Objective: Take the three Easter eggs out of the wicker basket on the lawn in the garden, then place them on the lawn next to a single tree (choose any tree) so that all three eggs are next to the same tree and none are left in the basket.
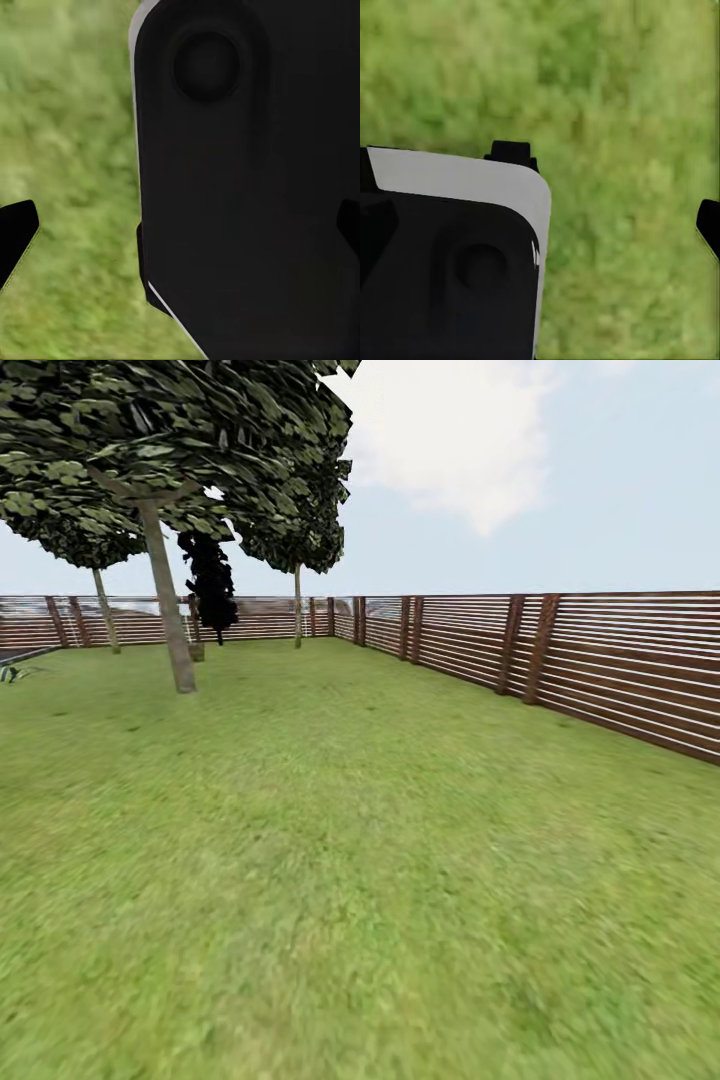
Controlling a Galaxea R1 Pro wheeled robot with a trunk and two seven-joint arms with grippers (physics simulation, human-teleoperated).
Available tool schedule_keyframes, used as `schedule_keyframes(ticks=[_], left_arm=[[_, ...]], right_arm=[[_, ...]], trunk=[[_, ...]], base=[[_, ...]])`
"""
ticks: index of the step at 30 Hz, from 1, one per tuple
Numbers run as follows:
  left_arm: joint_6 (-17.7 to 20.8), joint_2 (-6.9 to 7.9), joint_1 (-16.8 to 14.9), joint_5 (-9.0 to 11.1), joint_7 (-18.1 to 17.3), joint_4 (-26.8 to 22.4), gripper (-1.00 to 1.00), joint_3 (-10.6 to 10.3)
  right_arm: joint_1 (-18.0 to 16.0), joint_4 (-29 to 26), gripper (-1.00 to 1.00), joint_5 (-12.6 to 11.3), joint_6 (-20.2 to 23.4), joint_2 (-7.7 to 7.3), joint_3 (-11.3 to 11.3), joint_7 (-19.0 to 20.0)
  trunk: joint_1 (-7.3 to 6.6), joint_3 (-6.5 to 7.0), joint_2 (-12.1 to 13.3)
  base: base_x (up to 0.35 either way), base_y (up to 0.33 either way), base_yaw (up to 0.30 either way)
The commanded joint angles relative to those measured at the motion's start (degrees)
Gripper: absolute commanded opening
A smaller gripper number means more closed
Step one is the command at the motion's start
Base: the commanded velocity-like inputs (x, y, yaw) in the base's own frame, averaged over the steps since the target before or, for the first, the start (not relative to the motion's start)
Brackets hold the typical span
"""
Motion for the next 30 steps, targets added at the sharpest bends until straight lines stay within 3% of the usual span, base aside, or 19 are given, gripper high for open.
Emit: schedule_keyframes(ticks=[1,30], left_arm=[[-0.1,0.01,0.0,-0.1,-0.1,-0.1,1.0,0.0],[-0.1,0.01,0.0,-0.1,0.0,-0.1,1.0,0.0]], right_arm=[[-0.1,0.2,1.0,0.5,-0.3,-0.01,0.0,-0.1],[-0.1,0.2,1.0,0.5,-0.2,-0.01,-0.1,0.1]], trunk=[[0.04,-0.05,0.0],[0.04,-0.05,0.0]], base=[[0.339,0.0,0.0],[0.339,0.0,0.033]])
